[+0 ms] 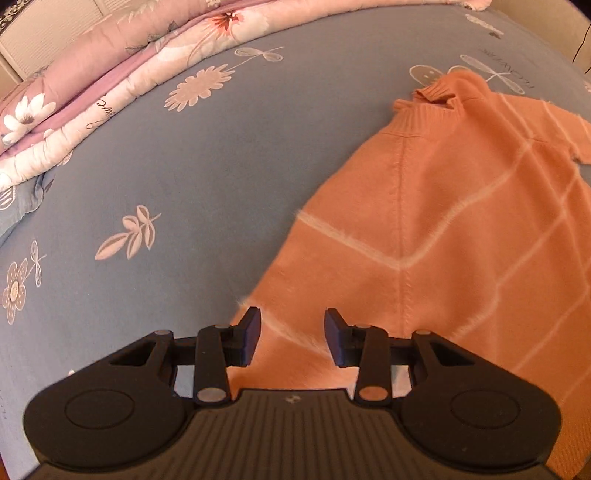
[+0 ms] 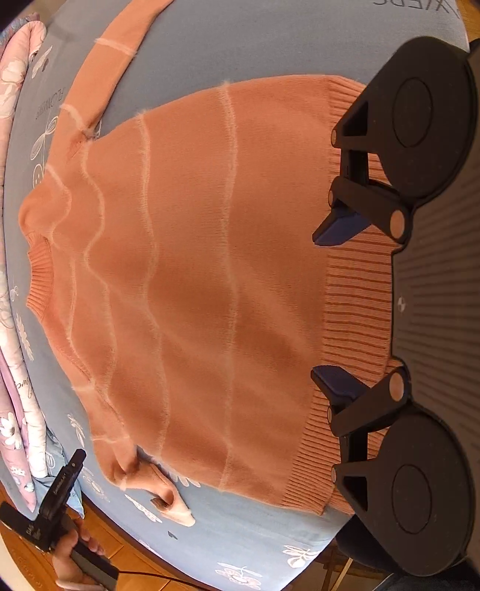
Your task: Fold clothes
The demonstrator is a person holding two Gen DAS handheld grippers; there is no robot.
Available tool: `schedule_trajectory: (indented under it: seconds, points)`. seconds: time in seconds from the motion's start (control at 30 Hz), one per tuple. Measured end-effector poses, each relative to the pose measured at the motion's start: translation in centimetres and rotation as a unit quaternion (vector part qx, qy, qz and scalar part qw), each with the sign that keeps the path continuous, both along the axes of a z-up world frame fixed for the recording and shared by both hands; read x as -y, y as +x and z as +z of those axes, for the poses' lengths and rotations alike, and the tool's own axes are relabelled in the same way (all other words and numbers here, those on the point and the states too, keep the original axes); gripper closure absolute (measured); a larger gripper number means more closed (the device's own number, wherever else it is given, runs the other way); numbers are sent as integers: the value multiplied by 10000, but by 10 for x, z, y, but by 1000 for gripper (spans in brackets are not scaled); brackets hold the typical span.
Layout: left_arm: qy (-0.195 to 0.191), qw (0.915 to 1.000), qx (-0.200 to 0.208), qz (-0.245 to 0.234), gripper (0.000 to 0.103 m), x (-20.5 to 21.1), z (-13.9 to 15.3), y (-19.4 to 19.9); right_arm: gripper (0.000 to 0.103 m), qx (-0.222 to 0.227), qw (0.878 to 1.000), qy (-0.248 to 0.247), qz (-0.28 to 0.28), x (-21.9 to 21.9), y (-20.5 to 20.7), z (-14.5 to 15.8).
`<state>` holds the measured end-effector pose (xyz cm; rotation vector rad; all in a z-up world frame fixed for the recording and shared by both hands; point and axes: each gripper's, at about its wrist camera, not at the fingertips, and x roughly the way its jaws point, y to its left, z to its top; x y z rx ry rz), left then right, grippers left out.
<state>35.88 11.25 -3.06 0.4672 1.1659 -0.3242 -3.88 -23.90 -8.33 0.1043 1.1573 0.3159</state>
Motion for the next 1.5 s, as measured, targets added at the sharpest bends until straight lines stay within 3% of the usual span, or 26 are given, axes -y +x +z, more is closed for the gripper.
schedule_trajectory:
  seconds: [0.2,0.33,0.4,0.53,0.77,0.9,0.93,0.97,1.0,1.07,1.17,1.27,1.33,1.5]
  points:
    - [-67,9933,-1153,-6,67,-5,-48,77,27,-23,9999,-141,86,-9,33,-6]
    - [-1,9915,-1298,-65,67,-7,-68,104,27,-115,9997,-115,187,-16,47,-15]
    - [-311,9872,-1559,-101,65,-10,-76,109,27,-188,9994,-155,245,-22,51,-22]
    - [-1088,9674,-2260,-337,47,-14,-94,103,27,-200,9984,-409,320,-34,57,-31]
    - [-1032,9733,-2048,-74,46,-31,-102,100,23,-172,9965,-611,539,-44,62,-35]
    - [-920,9731,-2092,-280,50,-23,-105,89,20,-130,9964,-656,513,-47,61,-37]
    - [-799,9756,-2017,-333,62,-19,-104,82,20,-118,9964,-662,508,-47,60,-37]
    - [-677,9779,-1942,-387,82,-14,-103,76,19,-115,9964,-662,512,-47,60,-38]
    - [-552,9800,-1861,-433,90,-10,-103,69,19,-115,9964,-659,521,-47,60,-38]
    - [-203,9866,-1524,-551,100,1,-96,58,19,-117,9964,-653,537,-47,61,-38]
    - [386,9936,-713,-781,100,16,-75,38,19,-112,9965,-643,514,-46,61,-36]
    - [615,9955,160,-703,100,19,-44,27,19,-59,9967,-661,462,-46,59,-33]
    - [459,9983,32,-367,99,8,-39,32,19,-6,9970,-641,426,-46,58,-30]
    - [1076,9933,-376,-174,99,-1,-91,27,19,67,9973,-586,431,-47,55,-25]
